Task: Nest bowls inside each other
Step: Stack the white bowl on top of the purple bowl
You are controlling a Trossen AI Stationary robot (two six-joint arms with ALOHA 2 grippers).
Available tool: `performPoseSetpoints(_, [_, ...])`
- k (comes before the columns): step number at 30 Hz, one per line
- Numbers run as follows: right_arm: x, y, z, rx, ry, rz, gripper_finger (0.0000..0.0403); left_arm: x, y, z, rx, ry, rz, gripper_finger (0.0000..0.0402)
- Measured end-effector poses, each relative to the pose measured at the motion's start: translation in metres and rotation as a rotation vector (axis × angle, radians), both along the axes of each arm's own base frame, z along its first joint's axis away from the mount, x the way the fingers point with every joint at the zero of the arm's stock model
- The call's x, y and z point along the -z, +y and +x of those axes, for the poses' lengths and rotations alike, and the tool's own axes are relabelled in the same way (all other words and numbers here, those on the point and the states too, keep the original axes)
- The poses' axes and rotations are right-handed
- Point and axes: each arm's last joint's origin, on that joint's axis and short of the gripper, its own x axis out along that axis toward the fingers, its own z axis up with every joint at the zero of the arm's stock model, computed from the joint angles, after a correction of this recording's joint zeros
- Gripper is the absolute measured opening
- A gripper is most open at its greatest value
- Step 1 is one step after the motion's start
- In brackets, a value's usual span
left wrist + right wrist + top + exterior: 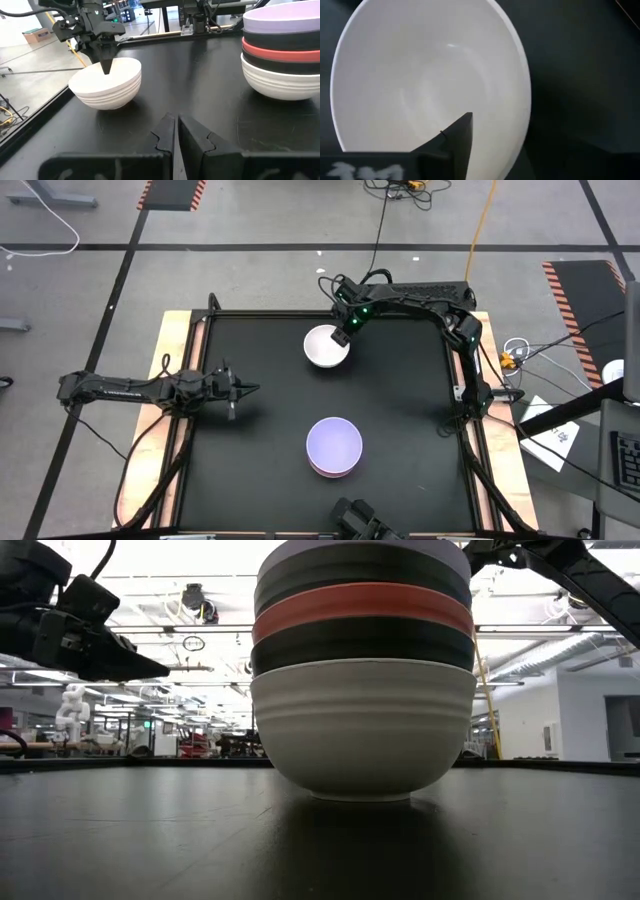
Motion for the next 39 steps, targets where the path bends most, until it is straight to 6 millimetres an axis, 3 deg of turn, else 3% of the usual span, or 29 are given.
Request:
performPoseSetpoints(15, [0.0,0.0,0.001,-0.001,-0.004,-0.002,0.0124,0.002,0.0,0.0,-0.001,0.02,-0.003,0.0026])
performPoseSetpoints(23, [0.0,-0.001,0.002,-0.035,-0.02,-0.031,0.0018,0.002,0.0,0.0,-0.001,0.019,-0.004,0.0026])
performPoseSetpoints(29, [-0.003,-0.001,0.003,-0.041,-0.041,-0.048,0.0005,0.002,0.0,0.0,-0.002,0.019,-0.008,0.0026])
performPoseSetpoints(35, [-0.024,0.003,0.001,-0.075,-0.106,-0.065,0.0002,0.002,0.0,0.0,-0.006,0.015,-0.025,0.0026])
performPoseSetpoints(39, [-0.052,0.013,-0.001,-0.103,-0.183,-0.077,0.0002,0.002,0.0,0.0,-0.008,0.014,-0.03,0.0026])
